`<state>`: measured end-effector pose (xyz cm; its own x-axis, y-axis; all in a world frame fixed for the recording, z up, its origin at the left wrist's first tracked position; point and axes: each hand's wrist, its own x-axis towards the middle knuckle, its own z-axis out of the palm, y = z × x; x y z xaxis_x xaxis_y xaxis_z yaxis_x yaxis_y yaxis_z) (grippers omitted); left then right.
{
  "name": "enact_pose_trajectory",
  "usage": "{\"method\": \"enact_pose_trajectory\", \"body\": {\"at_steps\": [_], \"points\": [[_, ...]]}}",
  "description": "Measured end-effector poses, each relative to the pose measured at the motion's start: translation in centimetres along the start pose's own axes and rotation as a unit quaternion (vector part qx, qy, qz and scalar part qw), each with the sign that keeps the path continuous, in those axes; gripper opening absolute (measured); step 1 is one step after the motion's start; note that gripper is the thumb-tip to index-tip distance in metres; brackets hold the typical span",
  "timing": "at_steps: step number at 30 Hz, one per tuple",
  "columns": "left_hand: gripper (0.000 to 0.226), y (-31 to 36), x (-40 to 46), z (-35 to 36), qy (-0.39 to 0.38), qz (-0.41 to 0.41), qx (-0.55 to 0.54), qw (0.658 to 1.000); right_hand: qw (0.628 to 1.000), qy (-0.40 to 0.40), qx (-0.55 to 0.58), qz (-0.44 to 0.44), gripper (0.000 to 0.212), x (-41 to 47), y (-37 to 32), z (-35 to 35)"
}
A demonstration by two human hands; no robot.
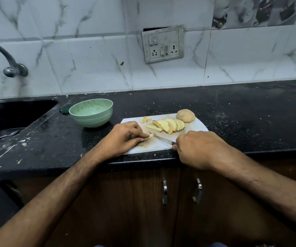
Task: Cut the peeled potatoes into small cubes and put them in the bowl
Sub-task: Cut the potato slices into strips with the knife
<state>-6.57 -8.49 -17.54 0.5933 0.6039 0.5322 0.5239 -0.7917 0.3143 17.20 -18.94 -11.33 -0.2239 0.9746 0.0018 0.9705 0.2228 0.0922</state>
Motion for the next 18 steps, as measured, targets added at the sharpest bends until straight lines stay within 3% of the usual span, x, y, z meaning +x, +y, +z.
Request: {"method": "enact_pose_trajectory", "body": {"at_steps": [5, 9, 13, 18], "points": [[0.020, -0.11, -0.09, 0.12, 0.006, 0.000, -0.006, 1.000, 0.991, 0.101, -0.089, -0.025, 0.028, -0.57, -0.02, 0.91], [0.019, -0.05, -0.14, 0.06, 0.012, 0.001, -0.001, 1.000, 0.999, 0.053, 0.004, -0.002, 0.033, -0.48, 0.66, -0.01], [0.017, 0.08, -0.19, 0.04, 0.021, 0.004, -0.002, 1.000, 0.999, 0.024, 0.023, -0.005, 0.038, -0.17, 0.33, 0.24], [0.017, 0.06, -0.11, 0.05, 0.020, 0.009, -0.003, 1.000, 0.998, -0.011, 0.060, 0.010, 0.028, -0.12, -0.10, 0.27]]}}
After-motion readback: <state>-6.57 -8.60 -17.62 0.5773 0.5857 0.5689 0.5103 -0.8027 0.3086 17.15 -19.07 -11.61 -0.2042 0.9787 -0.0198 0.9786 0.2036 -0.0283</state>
